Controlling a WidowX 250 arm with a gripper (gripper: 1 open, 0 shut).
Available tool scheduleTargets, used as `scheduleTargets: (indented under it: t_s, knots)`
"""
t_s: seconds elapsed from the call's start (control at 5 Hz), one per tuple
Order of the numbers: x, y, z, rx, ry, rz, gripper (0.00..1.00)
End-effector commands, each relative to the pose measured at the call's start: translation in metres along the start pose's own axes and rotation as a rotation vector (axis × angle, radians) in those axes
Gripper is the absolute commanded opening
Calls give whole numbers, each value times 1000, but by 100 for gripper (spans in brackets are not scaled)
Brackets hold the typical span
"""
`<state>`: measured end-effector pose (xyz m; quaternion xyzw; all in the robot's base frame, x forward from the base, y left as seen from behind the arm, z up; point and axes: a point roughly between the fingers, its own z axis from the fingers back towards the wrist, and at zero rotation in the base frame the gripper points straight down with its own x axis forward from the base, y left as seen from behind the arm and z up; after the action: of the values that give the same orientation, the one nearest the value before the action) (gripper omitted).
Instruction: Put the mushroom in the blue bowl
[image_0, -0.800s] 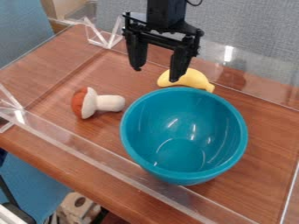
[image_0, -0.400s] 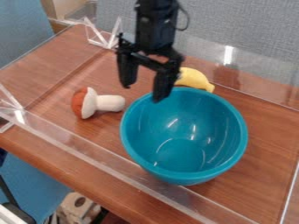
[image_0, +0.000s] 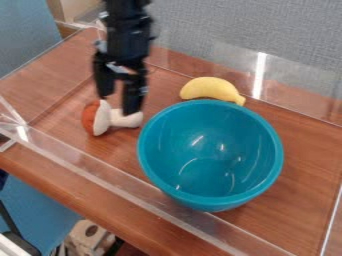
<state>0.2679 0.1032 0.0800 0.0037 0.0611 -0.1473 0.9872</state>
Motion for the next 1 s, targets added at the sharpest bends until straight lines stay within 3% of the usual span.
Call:
scheduleTargets:
  t_s: [0.0, 0.2, 0.4, 0.8]
  knots:
    - [-7, 32, -17, 24, -27, -46, 100]
    - [-8, 45, -48, 17, -26, -24, 100]
    - [-12, 53, -52, 15, -17, 11, 0]
    - [-3, 50, -53, 14, -18, 49, 0]
